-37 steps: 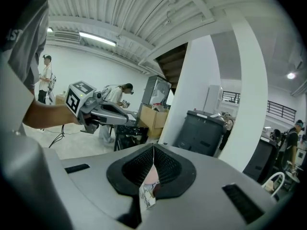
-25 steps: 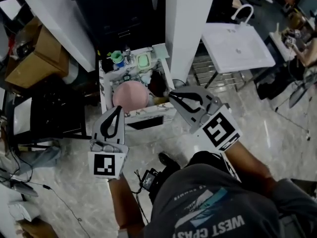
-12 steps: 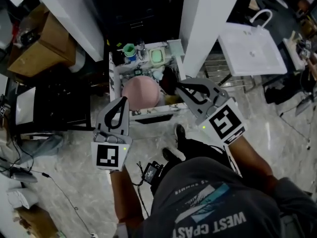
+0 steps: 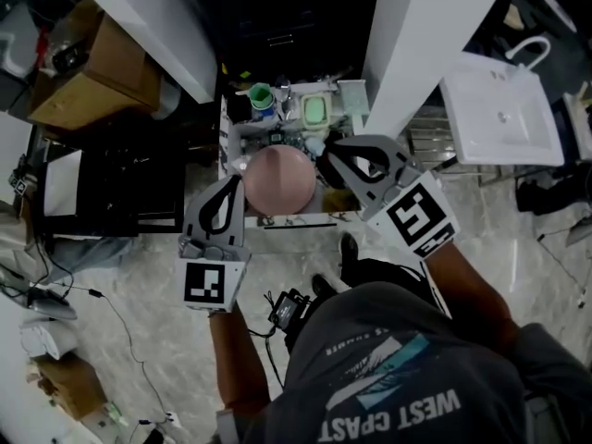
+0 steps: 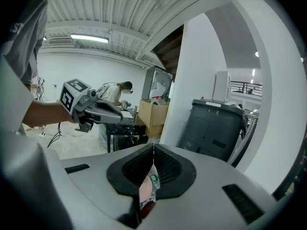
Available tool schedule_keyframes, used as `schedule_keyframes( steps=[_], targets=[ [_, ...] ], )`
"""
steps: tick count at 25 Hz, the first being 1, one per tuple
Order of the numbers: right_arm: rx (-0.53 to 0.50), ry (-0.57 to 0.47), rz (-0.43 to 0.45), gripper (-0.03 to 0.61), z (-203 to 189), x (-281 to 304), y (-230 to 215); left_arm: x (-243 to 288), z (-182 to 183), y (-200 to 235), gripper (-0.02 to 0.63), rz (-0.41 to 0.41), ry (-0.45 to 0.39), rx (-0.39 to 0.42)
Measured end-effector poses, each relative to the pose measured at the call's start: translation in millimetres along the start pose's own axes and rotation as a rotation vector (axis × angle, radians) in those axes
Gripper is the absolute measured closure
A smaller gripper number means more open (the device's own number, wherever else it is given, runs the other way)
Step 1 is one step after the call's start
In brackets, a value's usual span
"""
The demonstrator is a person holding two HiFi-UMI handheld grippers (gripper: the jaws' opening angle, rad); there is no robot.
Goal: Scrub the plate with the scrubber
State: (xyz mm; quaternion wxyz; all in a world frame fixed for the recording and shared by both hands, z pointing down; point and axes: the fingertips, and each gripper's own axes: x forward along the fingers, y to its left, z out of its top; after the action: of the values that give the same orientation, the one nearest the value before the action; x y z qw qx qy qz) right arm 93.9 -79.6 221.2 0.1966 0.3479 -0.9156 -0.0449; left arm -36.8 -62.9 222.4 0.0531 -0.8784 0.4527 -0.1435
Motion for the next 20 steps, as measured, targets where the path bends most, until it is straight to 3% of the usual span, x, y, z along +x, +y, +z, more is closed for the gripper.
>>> schedule_keyframes(
  steps=[11,20],
  targets=[
    [0.032,0.037,0.116,0.548,-41,63,-26,22,-17,20,0.612,0.118,0.086,-0.005],
    [0.089,0.141,0.173,0.546,-92,132,-11,27,-59,54,0.612,0.144,0.121,-0.061]
  ],
)
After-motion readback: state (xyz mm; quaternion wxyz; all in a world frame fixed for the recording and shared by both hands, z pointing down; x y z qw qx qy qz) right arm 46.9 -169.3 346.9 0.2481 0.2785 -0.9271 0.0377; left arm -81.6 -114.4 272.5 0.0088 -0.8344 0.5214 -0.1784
